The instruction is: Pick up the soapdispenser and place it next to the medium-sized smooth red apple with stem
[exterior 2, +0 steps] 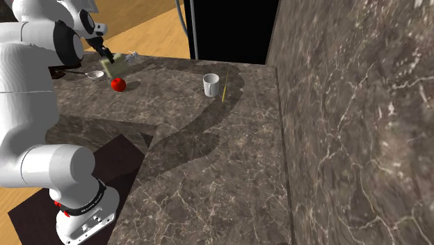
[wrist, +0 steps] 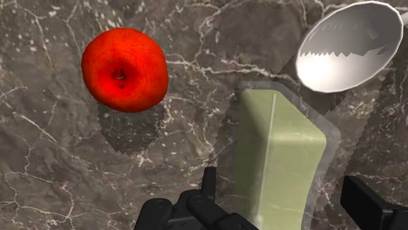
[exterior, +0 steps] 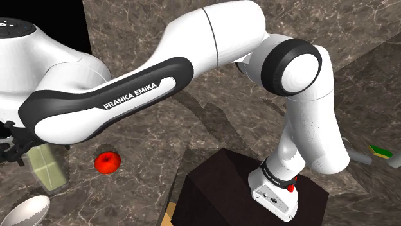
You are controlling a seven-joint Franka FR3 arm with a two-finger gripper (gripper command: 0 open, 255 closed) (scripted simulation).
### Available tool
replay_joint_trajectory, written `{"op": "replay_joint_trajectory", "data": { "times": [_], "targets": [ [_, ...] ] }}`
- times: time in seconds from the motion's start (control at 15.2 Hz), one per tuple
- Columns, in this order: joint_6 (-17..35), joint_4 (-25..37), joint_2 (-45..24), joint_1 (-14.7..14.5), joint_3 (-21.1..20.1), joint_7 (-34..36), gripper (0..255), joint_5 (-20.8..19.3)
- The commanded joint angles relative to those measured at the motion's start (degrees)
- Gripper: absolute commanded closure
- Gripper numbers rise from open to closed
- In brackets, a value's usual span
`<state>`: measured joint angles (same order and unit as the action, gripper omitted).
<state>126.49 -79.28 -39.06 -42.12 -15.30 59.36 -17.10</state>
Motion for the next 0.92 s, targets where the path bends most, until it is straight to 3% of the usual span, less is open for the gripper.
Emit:
{"op": "replay_joint_trajectory", "data": {
  "times": [0.0, 0.33, 0.86],
  "targets": [
    [0.01, -0.06, 0.01, 0.01, -0.01, -0.01, 0, 0.01],
    [-4.38, 0.03, 4.37, 0.32, -0.90, -0.54, 0, 1.18],
    [-4.37, 0.03, 4.37, 0.32, -0.90, -0.54, 0, 1.18]
  ]
}}
